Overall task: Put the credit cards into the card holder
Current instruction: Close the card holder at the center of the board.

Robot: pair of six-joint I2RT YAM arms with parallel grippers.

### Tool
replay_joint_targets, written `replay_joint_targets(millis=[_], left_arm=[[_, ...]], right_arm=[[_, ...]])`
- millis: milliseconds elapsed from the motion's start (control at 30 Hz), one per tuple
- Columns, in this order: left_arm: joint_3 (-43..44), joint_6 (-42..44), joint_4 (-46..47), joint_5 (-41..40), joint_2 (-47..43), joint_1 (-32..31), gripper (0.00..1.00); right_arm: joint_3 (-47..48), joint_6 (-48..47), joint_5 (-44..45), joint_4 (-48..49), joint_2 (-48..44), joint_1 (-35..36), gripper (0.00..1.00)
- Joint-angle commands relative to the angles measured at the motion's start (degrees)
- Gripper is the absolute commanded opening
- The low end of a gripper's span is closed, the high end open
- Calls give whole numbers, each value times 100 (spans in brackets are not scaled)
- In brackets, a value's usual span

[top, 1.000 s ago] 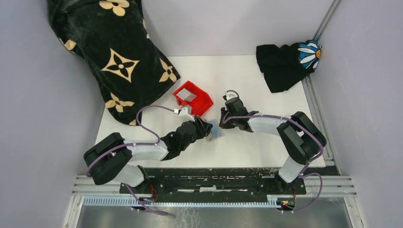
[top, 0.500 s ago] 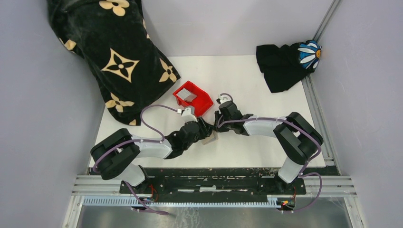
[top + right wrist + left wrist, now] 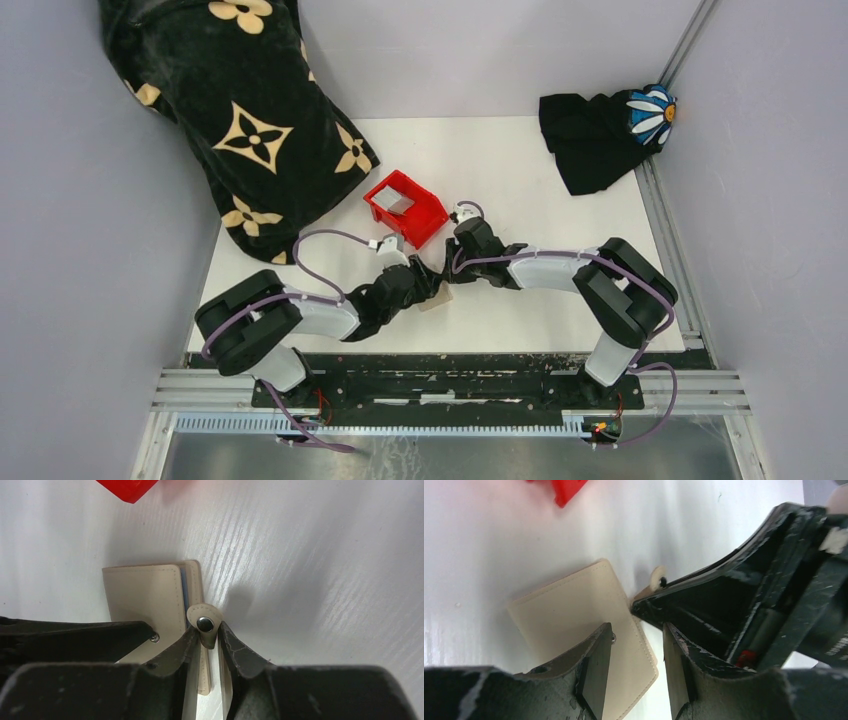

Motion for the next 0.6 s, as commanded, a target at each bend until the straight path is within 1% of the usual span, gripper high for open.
replay_joint_targets(millis=[0, 200, 567], left_arm=[[-319, -310, 492, -50, 165, -38, 50], [-527, -430, 776, -203, 278, -52, 50], [-597, -511, 909, -541, 223, -50, 50]], right_arm=[[-239, 49, 130, -688, 238, 74, 26], [-344, 40, 293, -704, 120, 84, 31], [-549, -61, 424, -768, -430, 92, 33]])
